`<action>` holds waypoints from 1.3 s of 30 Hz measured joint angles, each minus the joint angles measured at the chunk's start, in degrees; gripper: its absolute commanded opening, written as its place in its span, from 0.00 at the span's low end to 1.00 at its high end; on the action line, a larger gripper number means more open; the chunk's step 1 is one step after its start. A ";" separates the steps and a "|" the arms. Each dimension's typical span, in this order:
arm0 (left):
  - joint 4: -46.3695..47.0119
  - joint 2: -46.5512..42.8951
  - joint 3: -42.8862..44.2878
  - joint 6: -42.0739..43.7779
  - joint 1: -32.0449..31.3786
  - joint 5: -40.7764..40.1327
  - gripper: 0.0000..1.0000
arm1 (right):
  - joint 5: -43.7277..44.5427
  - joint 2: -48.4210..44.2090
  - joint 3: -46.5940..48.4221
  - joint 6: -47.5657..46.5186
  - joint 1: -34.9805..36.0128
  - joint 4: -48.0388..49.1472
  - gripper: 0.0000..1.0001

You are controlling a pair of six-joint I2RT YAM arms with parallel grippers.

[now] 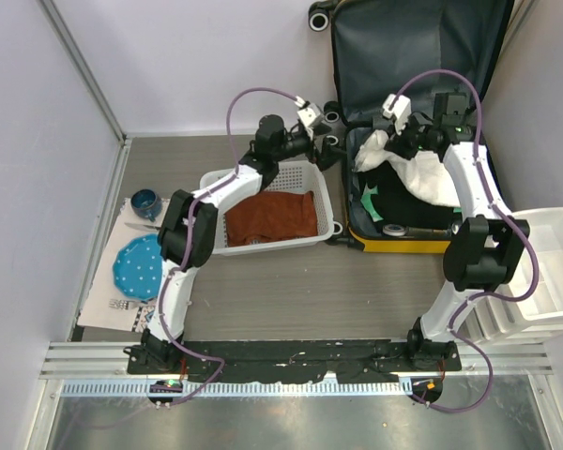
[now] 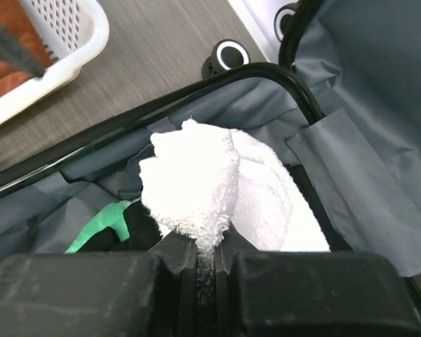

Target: Open, take out, and arrange the luggage

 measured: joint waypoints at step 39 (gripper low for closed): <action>-6.75 15.17 20.79 5.44 -3.52 -6.47 0.00 | -3.28 -14.45 -6.23 10.47 -1.77 1.57 0.01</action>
